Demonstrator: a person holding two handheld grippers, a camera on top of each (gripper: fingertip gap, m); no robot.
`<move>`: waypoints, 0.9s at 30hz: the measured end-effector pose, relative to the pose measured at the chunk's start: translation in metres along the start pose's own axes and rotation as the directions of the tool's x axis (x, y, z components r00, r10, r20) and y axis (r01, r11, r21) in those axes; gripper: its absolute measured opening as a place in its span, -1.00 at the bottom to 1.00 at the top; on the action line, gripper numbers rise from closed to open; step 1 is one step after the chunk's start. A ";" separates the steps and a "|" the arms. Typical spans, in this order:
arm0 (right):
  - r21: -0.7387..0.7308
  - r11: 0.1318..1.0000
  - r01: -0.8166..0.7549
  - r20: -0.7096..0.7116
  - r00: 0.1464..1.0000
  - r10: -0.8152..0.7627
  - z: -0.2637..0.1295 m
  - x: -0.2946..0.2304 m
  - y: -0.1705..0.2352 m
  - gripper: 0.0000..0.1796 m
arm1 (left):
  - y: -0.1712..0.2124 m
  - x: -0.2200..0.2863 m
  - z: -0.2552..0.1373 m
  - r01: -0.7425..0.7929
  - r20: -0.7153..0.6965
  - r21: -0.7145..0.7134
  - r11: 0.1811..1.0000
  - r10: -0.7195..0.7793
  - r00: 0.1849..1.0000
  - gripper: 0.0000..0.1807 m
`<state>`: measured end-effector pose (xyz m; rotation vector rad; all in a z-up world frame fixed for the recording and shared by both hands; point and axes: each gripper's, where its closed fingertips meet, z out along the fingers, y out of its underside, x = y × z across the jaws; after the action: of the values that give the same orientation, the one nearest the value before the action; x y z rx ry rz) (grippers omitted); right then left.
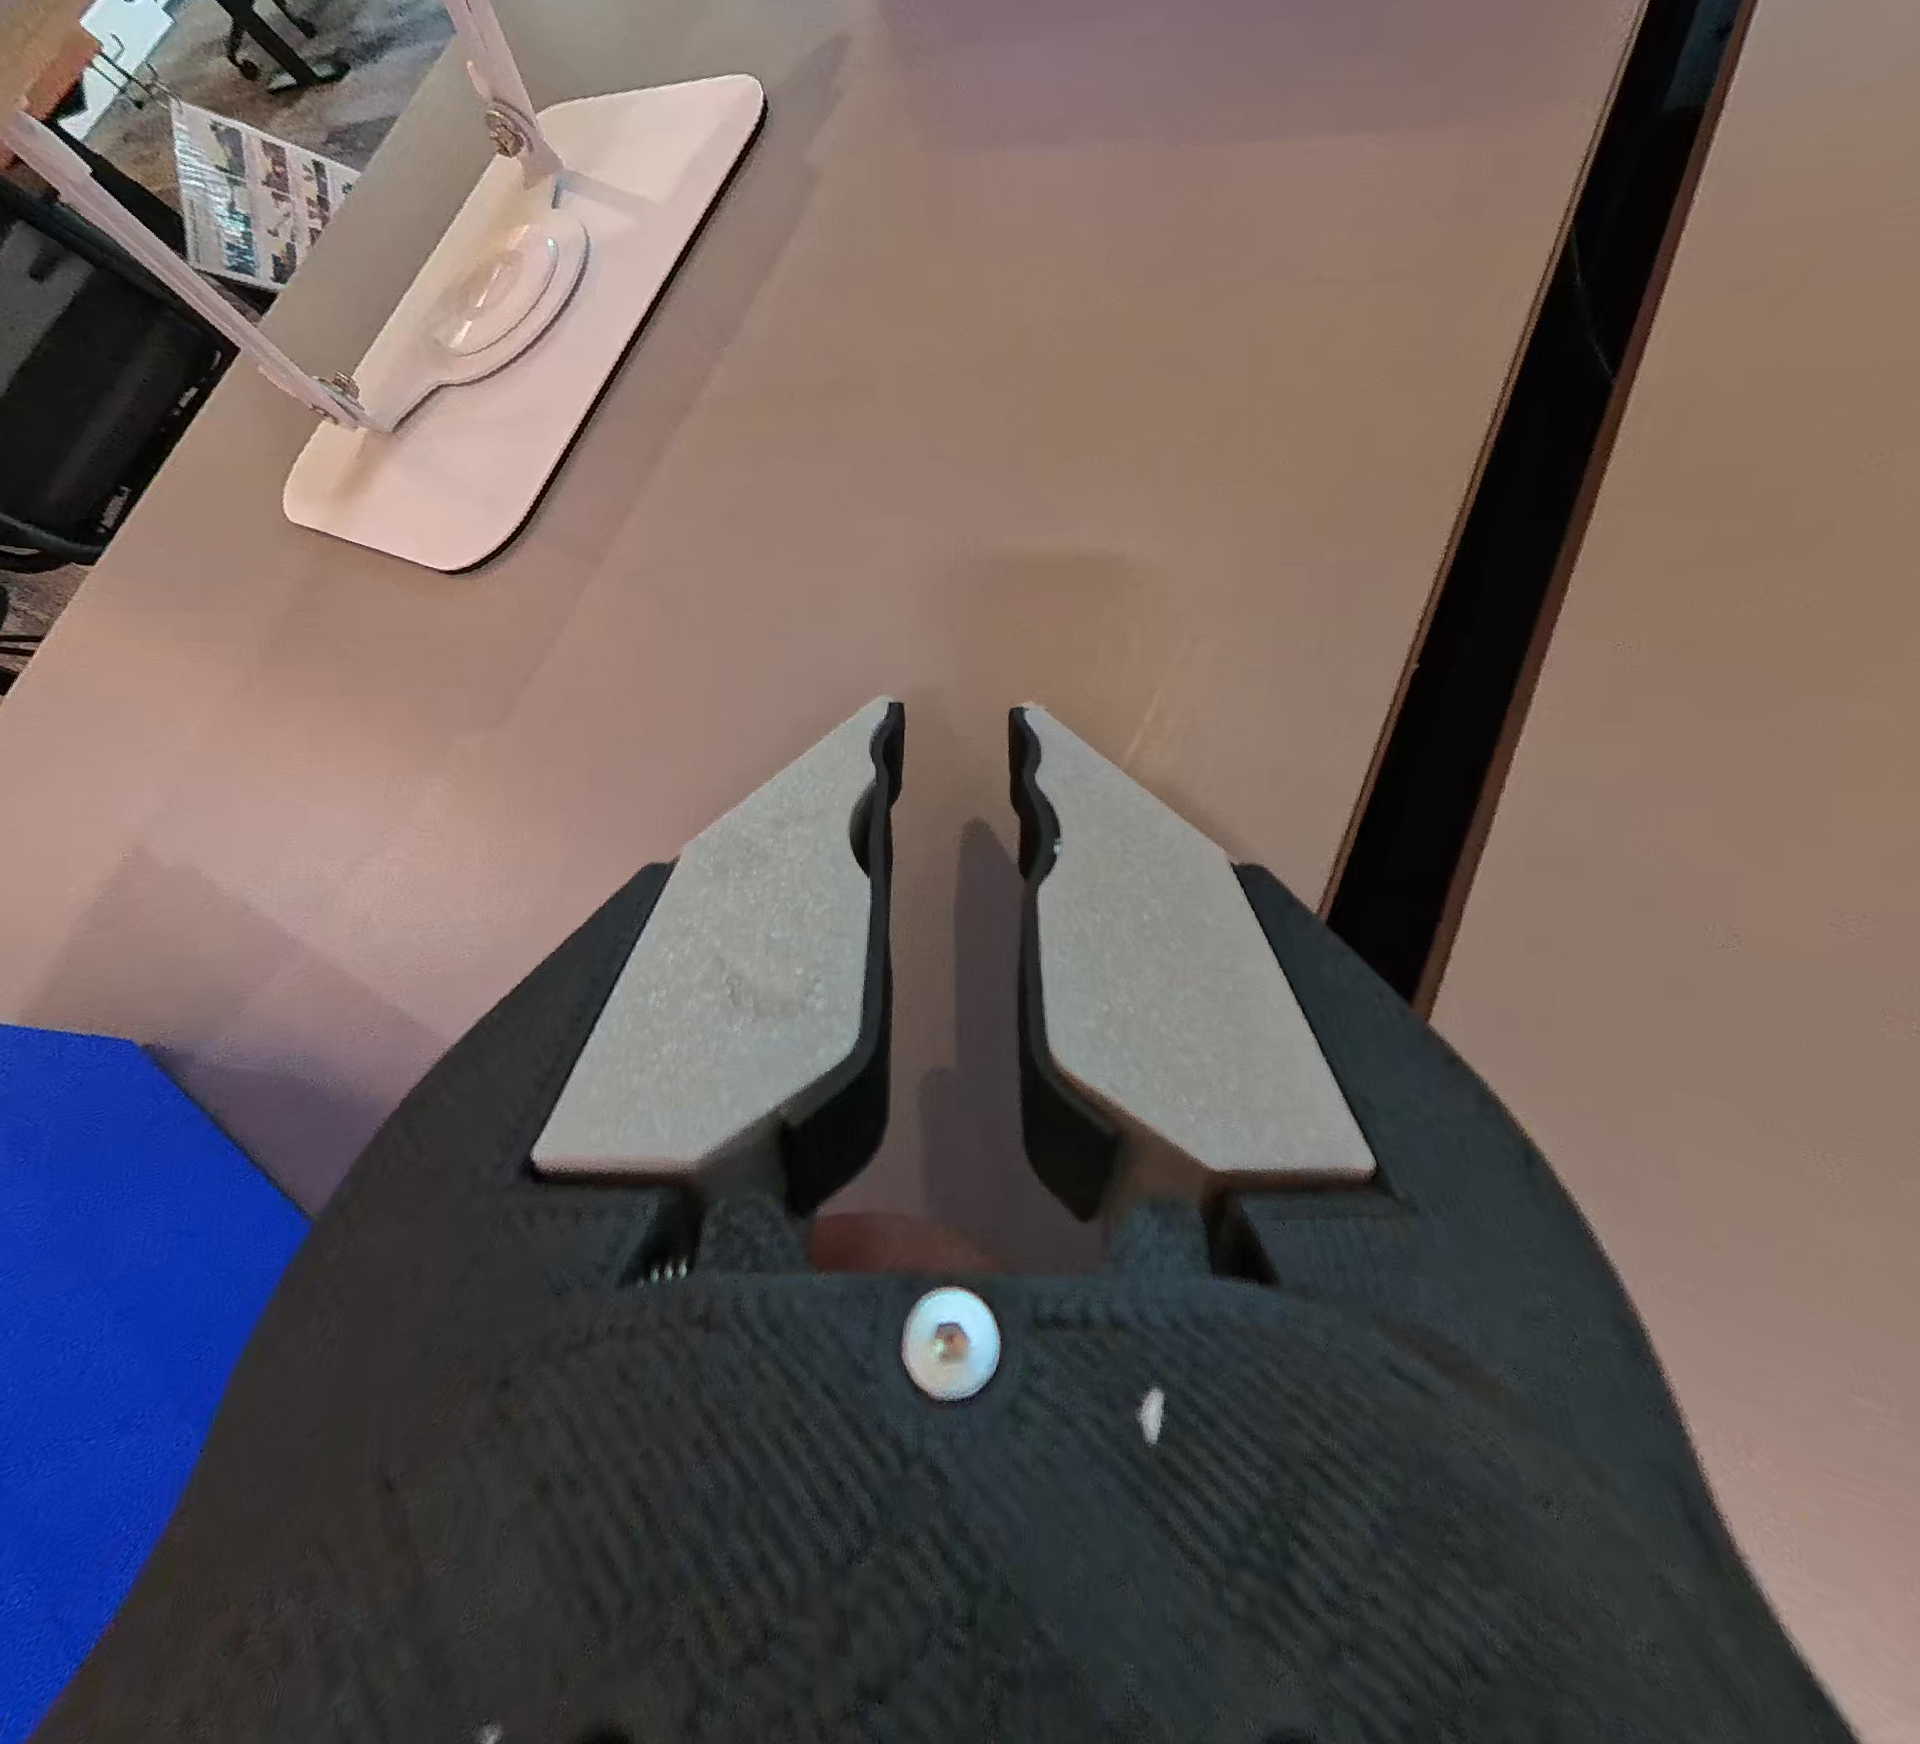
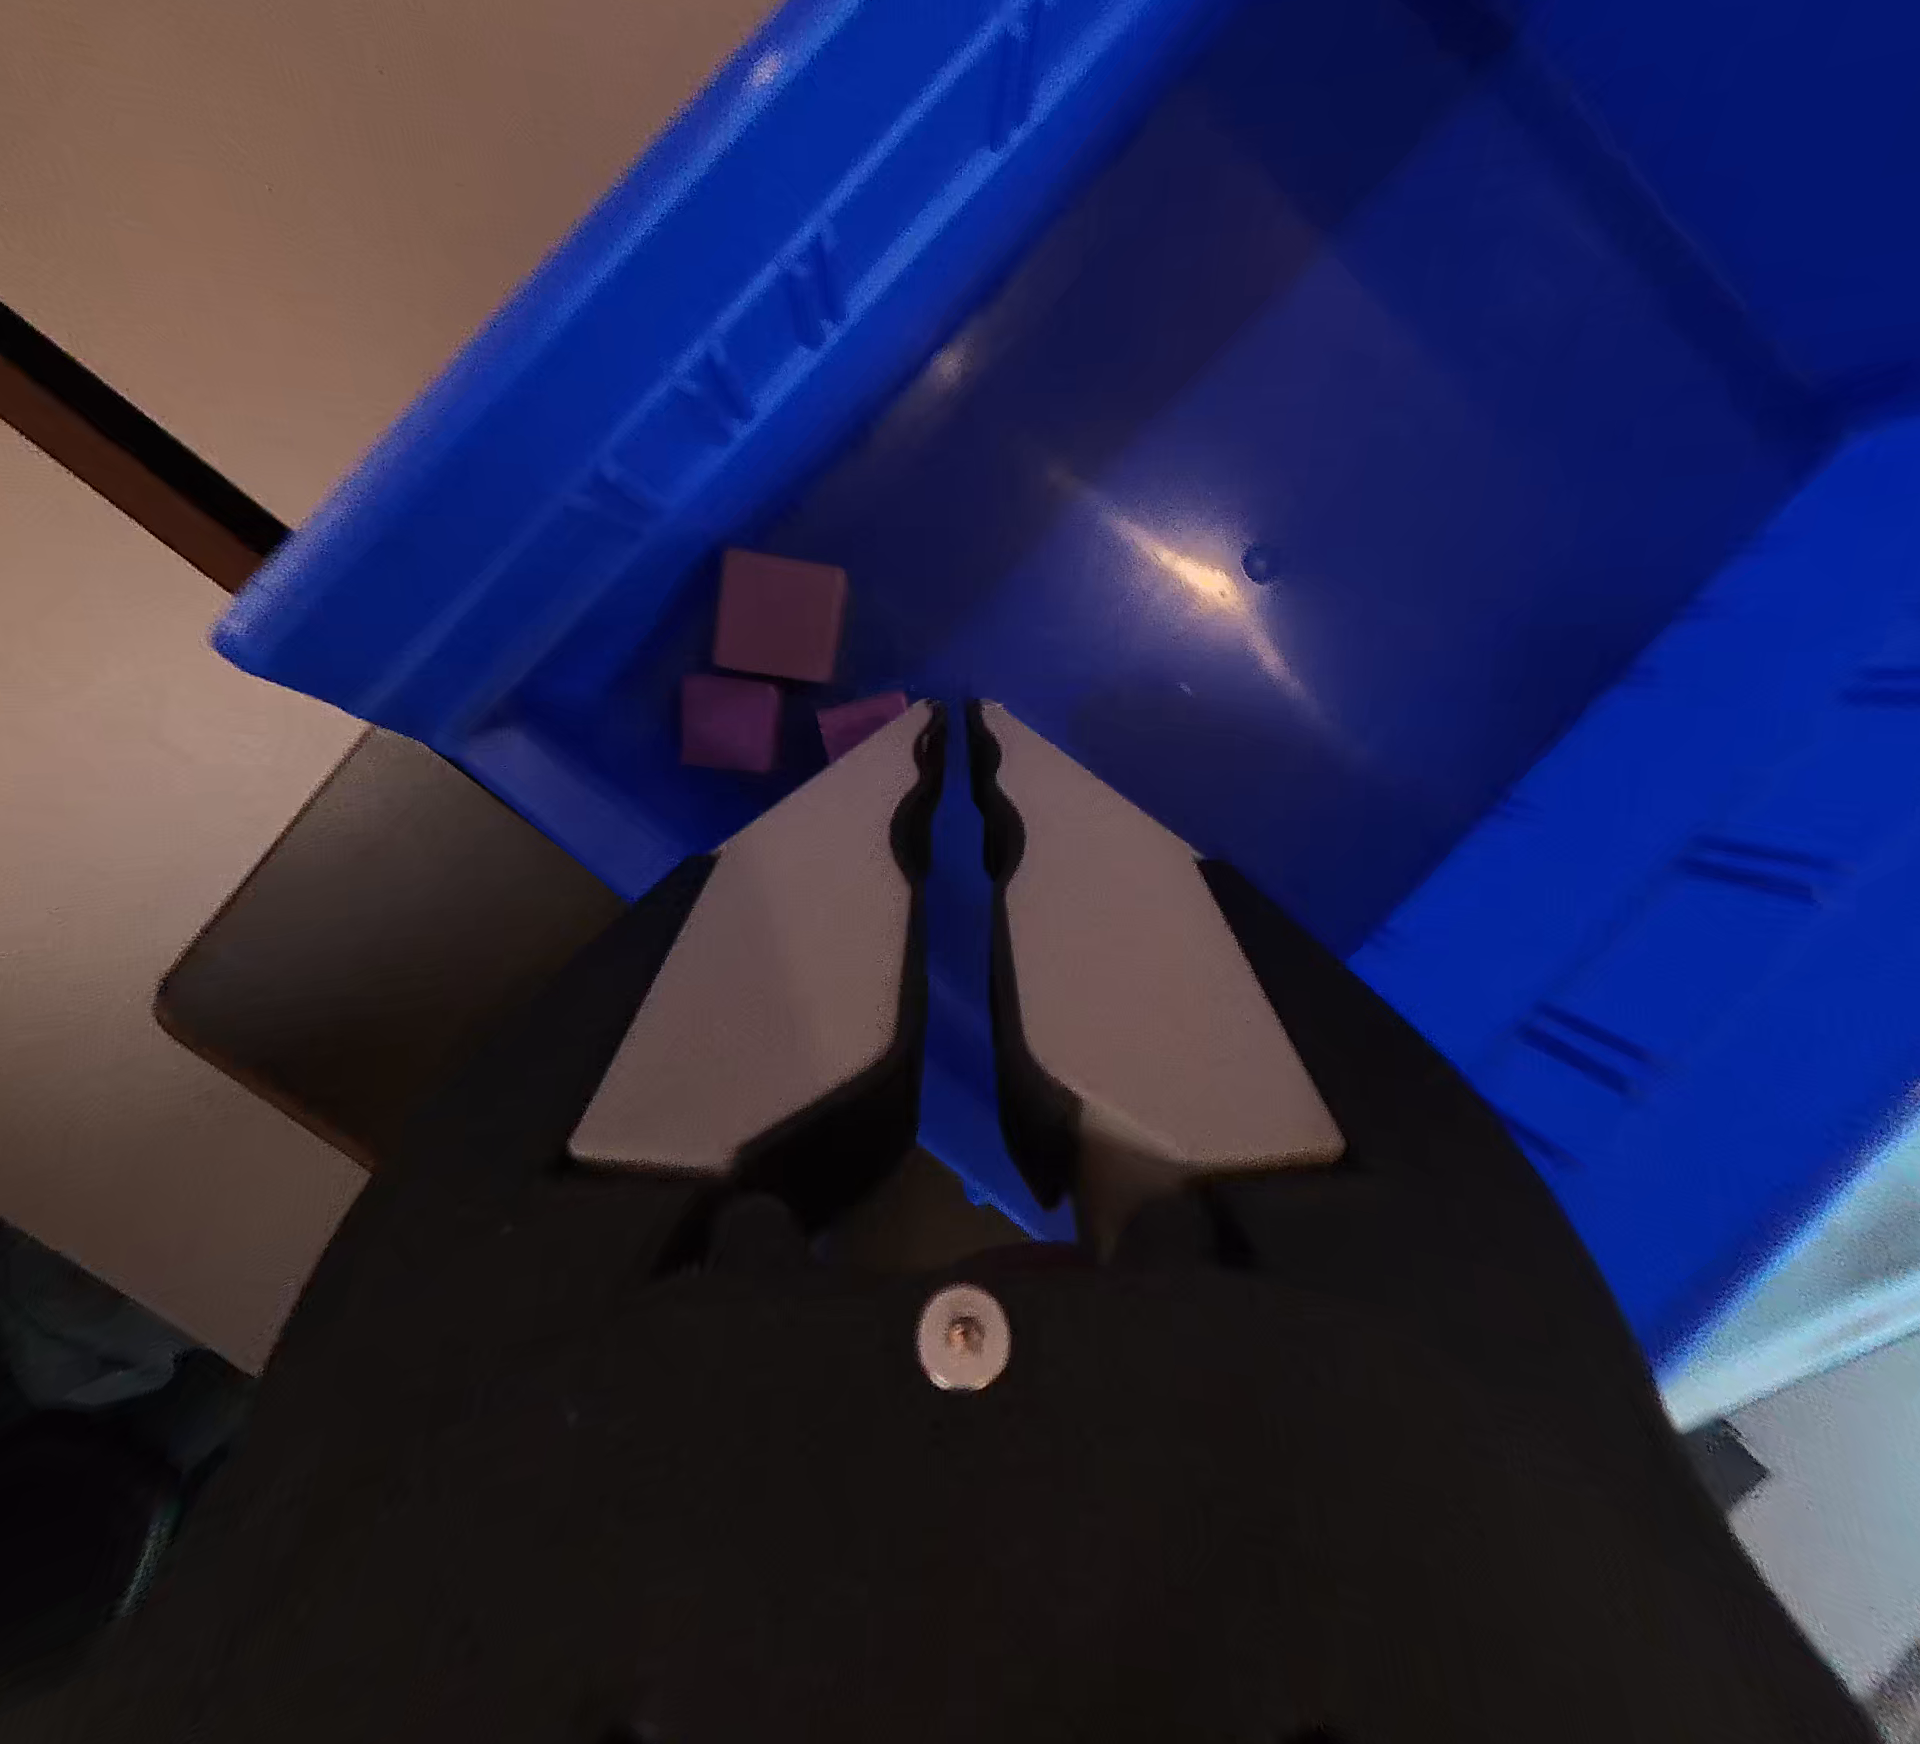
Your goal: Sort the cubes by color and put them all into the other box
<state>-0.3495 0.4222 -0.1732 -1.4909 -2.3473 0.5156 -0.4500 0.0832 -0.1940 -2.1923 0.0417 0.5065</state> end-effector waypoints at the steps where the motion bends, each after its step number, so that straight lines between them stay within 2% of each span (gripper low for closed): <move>1: -0.027 1.000 0.003 -0.021 1.000 -0.004 -0.001 0.004 0.005 -1.00 | 0.000 0.000 0.000 0.001 -0.002 -0.002 1.000 -0.001 1.000 -0.80; 4: -0.116 0.993 0.016 -0.068 0.997 -0.024 0.001 0.011 0.020 -1.00 | 0.001 0.001 0.001 0.003 -0.007 -0.007 1.000 -0.003 1.000 -0.80; 10: -0.239 0.968 0.078 -0.026 0.996 -0.087 0.020 -0.001 0.028 -1.00 | 0.004 0.002 0.002 0.005 -0.008 -0.018 1.000 -0.005 1.000 -0.80; 13: -0.213 0.974 0.079 0.078 0.995 -0.063 0.024 -0.018 0.021 -1.00 | 0.006 0.001 0.003 0.010 -0.008 -0.024 1.000 -0.010 1.000 -0.80; 18: -0.187 0.981 0.048 -0.002 0.999 -0.049 0.004 -0.001 0.018 -1.00 | 0.007 0.001 0.003 0.010 -0.012 -0.027 1.000 -0.011 1.000 -0.80; 20: -0.122 0.992 0.024 -0.053 0.998 -0.031 -0.012 0.007 0.010 -1.00 | 0.007 0.002 0.003 0.012 -0.012 -0.028 1.000 -0.012 1.000 -0.80; 23: 0.097 0.995 0.007 -0.126 0.992 0.005 -0.048 0.008 -0.021 -1.00 | 0.008 0.001 0.003 0.026 -0.011 -0.038 0.999 -0.027 1.000 -0.80; 25: 0.306 0.952 0.024 -0.156 0.987 0.025 -0.081 -0.004 -0.053 -1.00 | 0.008 -0.001 0.002 0.043 -0.003 -0.038 0.998 -0.043 0.999 -0.79; 27: 0.507 0.859 0.073 -0.167 0.986 0.015 -0.118 -0.031 -0.086 -1.00 | 0.008 -0.004 0.002 0.065 0.007 -0.036 0.997 -0.065 0.998 -0.75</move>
<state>-0.3533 0.3754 -0.0311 -1.1900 -1.8955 0.8892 -0.4562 0.0789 -0.1993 -2.2198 -0.0419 0.4800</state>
